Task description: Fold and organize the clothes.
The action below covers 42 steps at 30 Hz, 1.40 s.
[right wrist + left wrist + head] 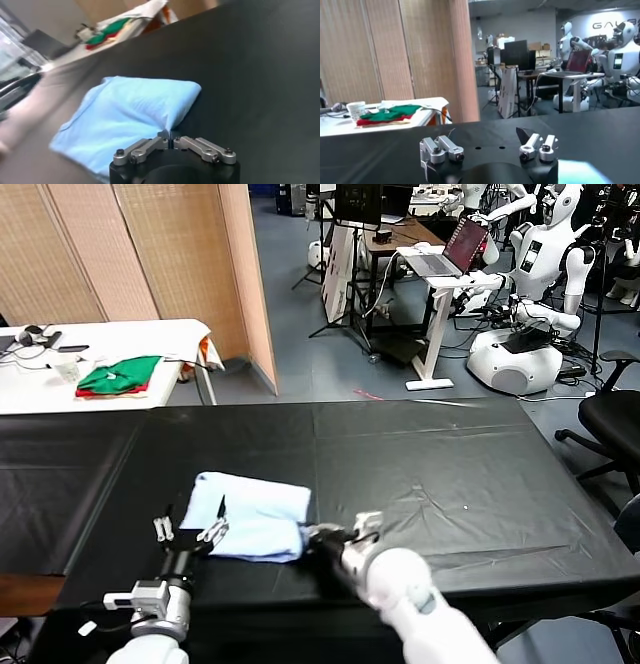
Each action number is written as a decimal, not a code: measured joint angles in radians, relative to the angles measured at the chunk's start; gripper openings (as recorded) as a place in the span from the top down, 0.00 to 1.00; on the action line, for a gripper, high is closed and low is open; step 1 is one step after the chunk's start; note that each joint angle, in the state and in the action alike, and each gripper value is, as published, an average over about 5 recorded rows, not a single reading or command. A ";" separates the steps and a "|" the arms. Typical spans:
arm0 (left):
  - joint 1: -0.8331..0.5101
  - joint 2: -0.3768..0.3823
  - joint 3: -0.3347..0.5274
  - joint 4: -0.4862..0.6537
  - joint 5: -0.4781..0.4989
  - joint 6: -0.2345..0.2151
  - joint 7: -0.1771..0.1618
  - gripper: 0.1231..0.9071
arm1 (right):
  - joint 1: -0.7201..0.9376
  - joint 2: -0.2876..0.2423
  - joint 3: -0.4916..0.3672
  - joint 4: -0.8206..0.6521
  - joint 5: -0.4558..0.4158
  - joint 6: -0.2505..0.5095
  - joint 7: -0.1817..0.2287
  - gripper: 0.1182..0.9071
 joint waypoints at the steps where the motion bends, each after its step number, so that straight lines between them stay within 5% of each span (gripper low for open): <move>1: 0.000 0.000 0.001 0.003 -0.001 -0.001 0.000 0.00 | 0.010 -0.017 0.023 -0.002 -0.005 -0.008 -0.012 0.96; 6: 0.000 -0.003 0.008 0.011 -0.011 -0.003 0.003 0.00 | 0.043 -0.098 0.103 0.004 -0.038 -0.011 -0.066 0.90; 13: 0.017 0.010 0.009 0.004 -0.074 -0.021 0.003 0.00 | -0.002 -0.182 0.165 0.076 -0.072 -0.011 -0.086 0.39; 19: 0.035 0.023 0.012 0.015 -0.095 -0.065 -0.001 0.00 | -0.093 -0.195 0.220 0.158 -0.104 -0.011 -0.070 0.03; 27: 0.096 0.053 0.021 -0.017 -0.118 -0.044 -0.027 0.00 | -0.269 -0.184 0.321 0.271 -0.176 0.044 -0.074 0.00; 42: 0.258 0.075 0.011 -0.090 -0.100 -0.077 -0.029 0.00 | -0.674 -0.106 0.441 0.438 -0.451 0.577 -0.021 0.00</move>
